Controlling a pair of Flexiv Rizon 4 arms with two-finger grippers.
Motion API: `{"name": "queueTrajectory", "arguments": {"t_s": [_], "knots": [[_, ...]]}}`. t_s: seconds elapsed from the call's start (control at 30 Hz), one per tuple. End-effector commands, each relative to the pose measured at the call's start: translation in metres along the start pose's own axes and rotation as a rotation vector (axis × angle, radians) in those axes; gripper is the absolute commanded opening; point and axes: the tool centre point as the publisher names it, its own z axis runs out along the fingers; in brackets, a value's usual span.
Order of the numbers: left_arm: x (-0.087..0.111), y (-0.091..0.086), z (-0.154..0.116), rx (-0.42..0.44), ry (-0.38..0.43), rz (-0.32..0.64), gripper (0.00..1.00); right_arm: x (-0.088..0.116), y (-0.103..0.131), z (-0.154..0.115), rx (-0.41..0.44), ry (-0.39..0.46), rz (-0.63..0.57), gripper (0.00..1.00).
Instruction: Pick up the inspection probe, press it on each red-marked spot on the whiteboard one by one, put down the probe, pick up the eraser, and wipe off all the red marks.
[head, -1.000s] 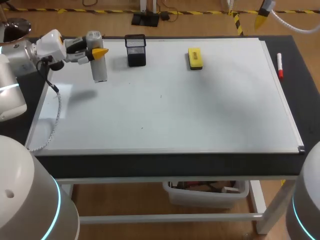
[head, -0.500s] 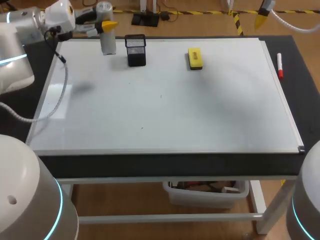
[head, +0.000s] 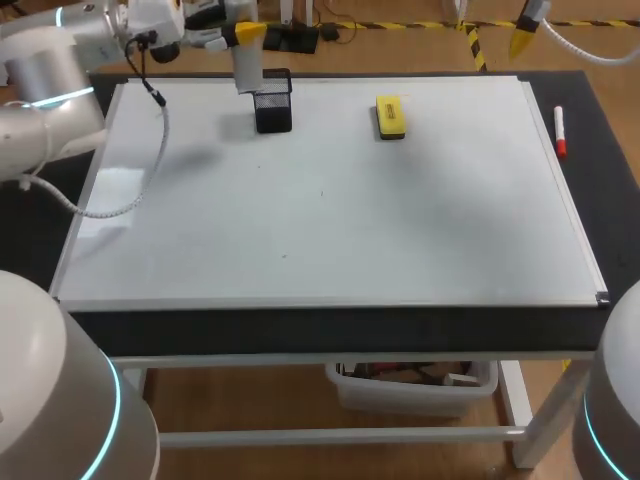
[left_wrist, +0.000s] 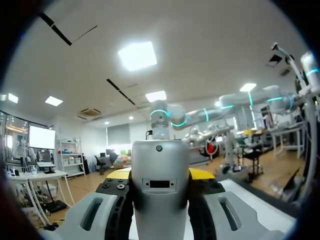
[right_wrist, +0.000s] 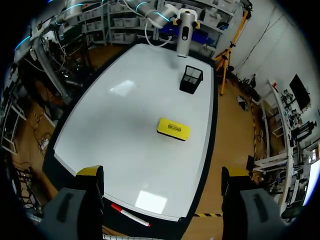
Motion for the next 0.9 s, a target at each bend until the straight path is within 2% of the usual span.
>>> {"name": "queueTrajectory", "arguments": {"t_s": [0.03,0.43,0.9], "knots": [[-0.019,0.009,0.011,0.017,0.136,-0.009,0.00,-0.002,-0.001,-0.002,0.001,0.009,-0.001,1.00],[-0.038,0.032,0.036,0.018,0.181,-0.037,0.00,-0.002,-0.001,-0.002,0.001,0.009,-0.001,1.00],[-0.049,0.048,0.037,0.012,0.202,-0.044,0.00,-0.002,-0.001,-0.002,0.001,0.009,-0.001,1.00]]}}
